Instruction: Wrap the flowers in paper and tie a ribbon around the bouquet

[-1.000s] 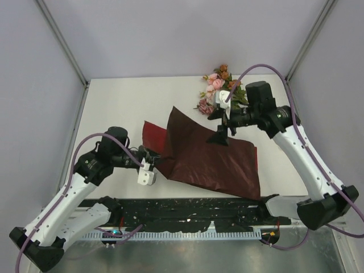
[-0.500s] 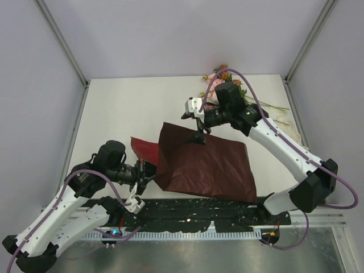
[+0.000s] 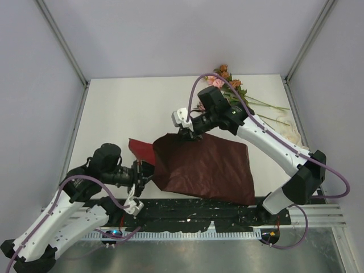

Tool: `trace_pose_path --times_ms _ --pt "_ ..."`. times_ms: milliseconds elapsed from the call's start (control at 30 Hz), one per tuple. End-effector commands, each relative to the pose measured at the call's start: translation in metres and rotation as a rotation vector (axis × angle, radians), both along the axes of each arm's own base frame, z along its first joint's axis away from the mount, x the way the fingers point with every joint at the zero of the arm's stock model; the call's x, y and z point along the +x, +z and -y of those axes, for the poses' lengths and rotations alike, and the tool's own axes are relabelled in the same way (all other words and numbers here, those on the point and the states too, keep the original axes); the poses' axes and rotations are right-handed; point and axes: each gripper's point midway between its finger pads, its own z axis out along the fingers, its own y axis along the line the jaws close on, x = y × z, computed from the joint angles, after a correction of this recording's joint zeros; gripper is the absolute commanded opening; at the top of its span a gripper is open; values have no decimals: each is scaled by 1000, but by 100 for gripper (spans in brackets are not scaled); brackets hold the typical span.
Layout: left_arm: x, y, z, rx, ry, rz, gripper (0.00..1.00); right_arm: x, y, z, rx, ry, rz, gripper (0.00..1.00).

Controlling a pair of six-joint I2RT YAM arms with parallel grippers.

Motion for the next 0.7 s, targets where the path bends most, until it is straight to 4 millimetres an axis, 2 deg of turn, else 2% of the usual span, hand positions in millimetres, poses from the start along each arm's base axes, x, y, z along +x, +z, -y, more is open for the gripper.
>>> trace_pose_path --times_ms 0,33,67,100,133,167,233,267,300,333,367,400,433,467,500,533,567,600,633,667 --pt "50 40 -7 -185 412 -175 33 26 70 4 61 -146 153 6" --pt "69 50 -17 -246 562 -214 41 46 94 7 99 -224 215 6" --pt "81 55 -28 -300 688 -297 51 53 104 10 111 -261 223 6" --pt "89 61 -40 -363 792 -379 61 69 128 18 140 -328 276 6" --pt "95 67 -50 -429 871 -449 76 82 140 25 143 -398 301 6" --pt "99 72 -62 -510 956 -532 97 87 158 28 154 -429 333 6" --pt "108 81 -85 -682 1114 -676 100 97 185 40 144 -493 421 6" --pt "112 86 -97 -769 1186 -723 100 100 189 44 126 -518 448 6" --pt "116 88 -108 -830 1252 -754 100 97 201 49 131 -534 472 6" --pt "116 90 -116 -884 1294 -787 100 94 205 51 119 -558 505 6" --pt "117 92 -123 -933 1333 -819 100 82 210 59 114 -570 533 5" --pt "117 93 -129 -975 1363 -841 100 71 209 58 95 -575 573 6" --pt "116 93 -134 -1014 1393 -866 99 54 199 65 71 -570 583 6" --pt "115 91 -139 -1041 1425 -886 100 37 187 61 29 -552 608 6" --pt "114 87 -141 -1055 1448 -915 100 17 161 73 -51 -518 607 5" --pt "112 81 -142 -1047 1466 -939 100 -1 139 72 -121 -494 619 6" --pt "110 74 -143 -1038 1479 -957 99 -17 97 87 -222 -475 565 6" --pt "108 65 -142 -1018 1491 -973 99 -34 78 93 -266 -449 558 6" --pt "106 55 -141 -986 1496 -990 99 -50 31 112 -386 -419 497 6" --pt "103 47 -138 -948 1497 -1009 99 -66 19 119 -397 -396 470 6"
